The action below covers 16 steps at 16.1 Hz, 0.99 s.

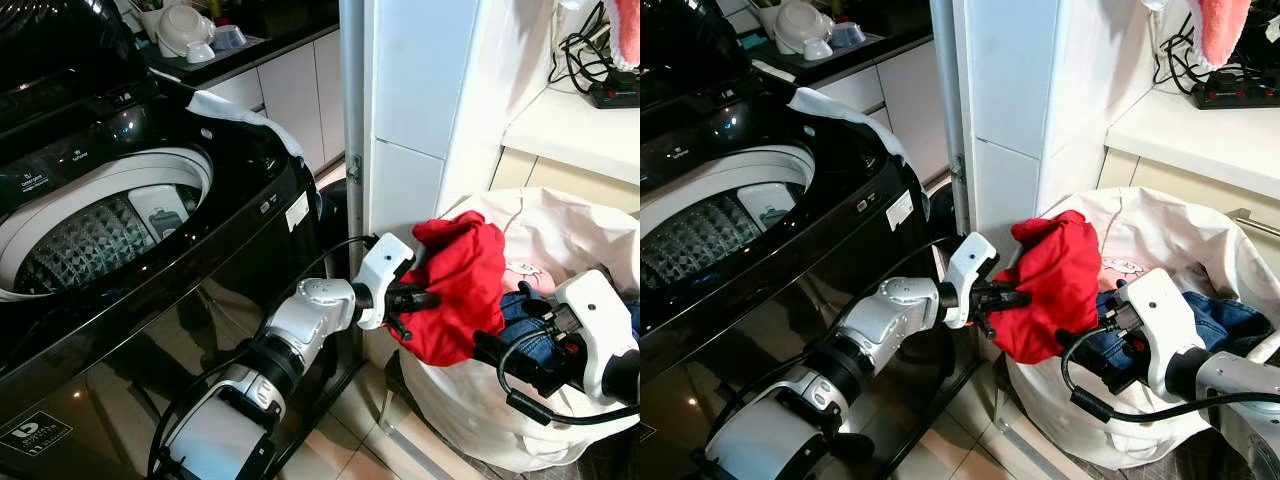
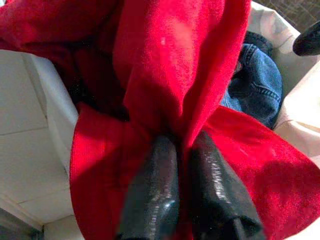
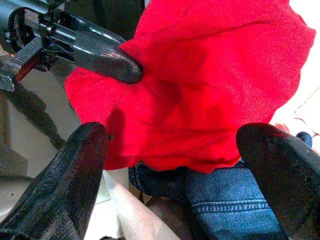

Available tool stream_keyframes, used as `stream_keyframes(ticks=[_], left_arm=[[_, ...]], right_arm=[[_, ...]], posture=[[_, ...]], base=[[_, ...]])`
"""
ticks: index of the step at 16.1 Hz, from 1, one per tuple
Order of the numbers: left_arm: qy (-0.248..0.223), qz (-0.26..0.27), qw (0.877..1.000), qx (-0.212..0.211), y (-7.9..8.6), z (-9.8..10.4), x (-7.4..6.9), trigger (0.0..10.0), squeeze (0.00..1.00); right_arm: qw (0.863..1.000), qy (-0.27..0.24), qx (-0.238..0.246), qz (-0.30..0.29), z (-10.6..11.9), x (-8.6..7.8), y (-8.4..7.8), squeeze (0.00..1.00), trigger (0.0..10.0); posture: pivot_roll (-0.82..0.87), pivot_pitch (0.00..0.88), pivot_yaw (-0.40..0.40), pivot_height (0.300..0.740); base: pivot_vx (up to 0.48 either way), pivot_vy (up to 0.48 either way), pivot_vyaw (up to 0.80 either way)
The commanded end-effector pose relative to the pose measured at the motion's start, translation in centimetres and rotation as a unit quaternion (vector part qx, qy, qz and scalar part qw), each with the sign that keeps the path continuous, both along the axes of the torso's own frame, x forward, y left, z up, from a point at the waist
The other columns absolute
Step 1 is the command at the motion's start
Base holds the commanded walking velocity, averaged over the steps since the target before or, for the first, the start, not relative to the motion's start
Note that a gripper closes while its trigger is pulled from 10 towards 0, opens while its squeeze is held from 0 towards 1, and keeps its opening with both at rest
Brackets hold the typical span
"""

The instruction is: Clothes washing

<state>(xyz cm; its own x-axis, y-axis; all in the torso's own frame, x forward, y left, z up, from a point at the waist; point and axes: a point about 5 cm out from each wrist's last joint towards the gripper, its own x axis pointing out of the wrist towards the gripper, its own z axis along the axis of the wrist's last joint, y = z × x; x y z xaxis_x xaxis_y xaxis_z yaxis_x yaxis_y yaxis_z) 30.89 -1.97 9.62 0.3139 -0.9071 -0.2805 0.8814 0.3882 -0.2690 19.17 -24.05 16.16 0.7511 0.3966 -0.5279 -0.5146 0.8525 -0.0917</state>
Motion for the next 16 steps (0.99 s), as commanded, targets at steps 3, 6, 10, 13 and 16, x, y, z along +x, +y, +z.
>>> stream_keyframes(ticks=[3,6,10,13,16], left_arm=[[0.026,-0.026,0.995,-0.087,-1.9,1.5,-1.1,0.0,0.0],[0.063,0.001,0.958,-0.278,2.2,6.5,1.0,0.0,0.0],[-0.097,-0.012,0.904,-0.416,10.8,18.2,2.2,0.0,0.0],[-0.365,0.232,0.851,-0.299,18.6,30.3,5.4,0.0,0.0],[-0.562,0.48,0.673,-0.042,23.5,36.0,5.7,0.0,0.0]], right_arm=[[1.0,-0.021,0.006,0.013,0.5,0.2,0.1,0.0,10.0],[0.995,-0.082,0.053,-0.022,2.3,1.4,-0.4,0.0,10.0],[0.992,-0.102,0.068,-0.015,2.7,2.7,0.2,0.0,10.0],[0.988,-0.119,0.096,0.029,3.6,4.0,2.6,0.0,10.0],[0.983,-0.129,0.114,0.061,3.9,4.5,4.6,0.0,10.0]], posture=[[-0.21,0.0,0.127,0.74],[-0.2,0.0,0.133,0.74],[-0.15,0.0,0.108,0.74],[-0.1,0.0,0.092,0.74],[-0.06,0.0,0.089,0.74]], base=[[0.0,0.0,0.0],[0.0,0.0,0.0],[0.0,0.0,0.0],[0.0,0.0,0.0],[0.0,0.0,0.0]])
